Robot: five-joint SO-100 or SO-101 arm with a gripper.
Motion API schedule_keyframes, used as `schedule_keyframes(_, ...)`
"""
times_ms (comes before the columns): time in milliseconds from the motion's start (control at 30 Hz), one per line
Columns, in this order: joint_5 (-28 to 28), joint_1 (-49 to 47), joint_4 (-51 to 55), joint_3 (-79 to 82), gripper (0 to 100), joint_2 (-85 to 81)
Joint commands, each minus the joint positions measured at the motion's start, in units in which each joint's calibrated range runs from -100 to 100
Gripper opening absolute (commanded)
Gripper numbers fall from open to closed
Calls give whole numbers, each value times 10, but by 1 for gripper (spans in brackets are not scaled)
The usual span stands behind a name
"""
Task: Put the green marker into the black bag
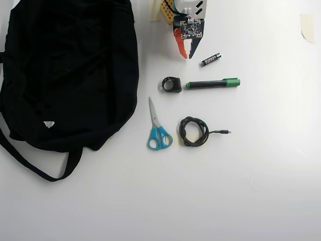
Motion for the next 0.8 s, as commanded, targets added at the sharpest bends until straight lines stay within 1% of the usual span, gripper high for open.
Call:
schedule_keyframes(0, -1, -1, 1, 12, 2, -3)
schedule_keyframes(133, -1, -3, -13, 4, 3, -2)
schedule_keyframes(333, -1, -11, -95, 3, 2, 0)
schedule_keyframes(500, -1, -12, -182, -34, 2, 4)
schedule_keyframes(767, -1, -13, -305, -143, 3, 149)
